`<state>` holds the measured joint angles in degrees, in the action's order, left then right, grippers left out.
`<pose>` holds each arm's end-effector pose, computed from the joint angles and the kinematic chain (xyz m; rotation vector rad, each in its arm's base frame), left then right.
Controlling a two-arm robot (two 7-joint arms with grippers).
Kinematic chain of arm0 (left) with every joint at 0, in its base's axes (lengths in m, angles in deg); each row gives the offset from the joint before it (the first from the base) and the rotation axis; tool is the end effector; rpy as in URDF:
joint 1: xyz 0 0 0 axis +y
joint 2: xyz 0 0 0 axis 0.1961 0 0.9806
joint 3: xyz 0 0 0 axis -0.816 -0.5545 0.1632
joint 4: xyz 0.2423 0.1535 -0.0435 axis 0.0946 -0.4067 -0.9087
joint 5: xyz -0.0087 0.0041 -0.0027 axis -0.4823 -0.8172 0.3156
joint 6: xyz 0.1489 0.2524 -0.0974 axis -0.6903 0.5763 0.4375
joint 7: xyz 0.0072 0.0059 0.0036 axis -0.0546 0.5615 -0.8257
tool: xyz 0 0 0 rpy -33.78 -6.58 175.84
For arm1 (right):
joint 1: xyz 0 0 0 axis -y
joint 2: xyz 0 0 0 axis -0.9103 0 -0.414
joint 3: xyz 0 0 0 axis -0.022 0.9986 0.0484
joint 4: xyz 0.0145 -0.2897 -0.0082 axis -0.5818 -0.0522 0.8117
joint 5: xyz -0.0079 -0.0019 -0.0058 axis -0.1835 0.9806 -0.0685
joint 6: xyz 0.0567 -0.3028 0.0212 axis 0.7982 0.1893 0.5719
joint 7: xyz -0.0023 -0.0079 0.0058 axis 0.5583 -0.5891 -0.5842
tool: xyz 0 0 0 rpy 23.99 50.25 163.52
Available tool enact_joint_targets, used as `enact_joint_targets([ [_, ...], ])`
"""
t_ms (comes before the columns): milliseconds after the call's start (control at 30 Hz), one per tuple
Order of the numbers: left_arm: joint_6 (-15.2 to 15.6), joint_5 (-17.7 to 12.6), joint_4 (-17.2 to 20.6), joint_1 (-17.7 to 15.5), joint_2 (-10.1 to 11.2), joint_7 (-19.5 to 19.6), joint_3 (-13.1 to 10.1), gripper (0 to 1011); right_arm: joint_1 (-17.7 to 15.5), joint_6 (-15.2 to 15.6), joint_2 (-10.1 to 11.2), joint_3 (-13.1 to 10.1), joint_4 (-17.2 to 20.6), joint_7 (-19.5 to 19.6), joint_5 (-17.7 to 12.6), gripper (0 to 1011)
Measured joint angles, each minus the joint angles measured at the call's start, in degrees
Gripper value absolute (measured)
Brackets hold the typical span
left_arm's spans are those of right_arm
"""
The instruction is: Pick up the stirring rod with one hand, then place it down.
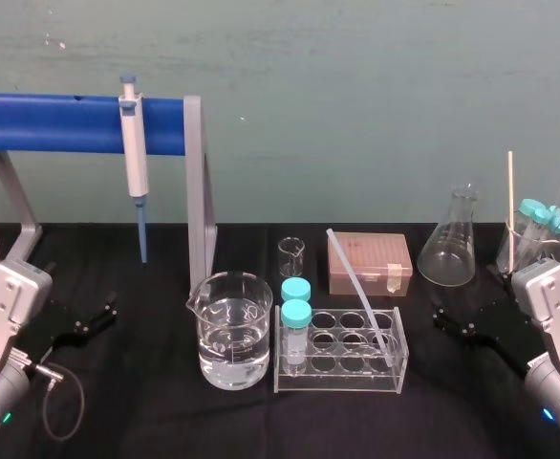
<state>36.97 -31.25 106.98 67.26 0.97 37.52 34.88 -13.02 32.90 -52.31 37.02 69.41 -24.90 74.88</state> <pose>0.3581 0.0827 -0.3021 0.3046 -0.2851 1.2479 0.3582 -0.0826 -0.3022 -0.3044 -0.2851 -1.2480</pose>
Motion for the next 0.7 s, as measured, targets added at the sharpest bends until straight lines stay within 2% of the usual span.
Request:
enact_joint_targets([
  [700, 0.0, 0.0, 0.0, 0.0, 0.0, 0.0, 0.0, 1000, 0.0, 0.0, 0.0, 0.0, 0.0, 0.0, 0.0, 1002],
])
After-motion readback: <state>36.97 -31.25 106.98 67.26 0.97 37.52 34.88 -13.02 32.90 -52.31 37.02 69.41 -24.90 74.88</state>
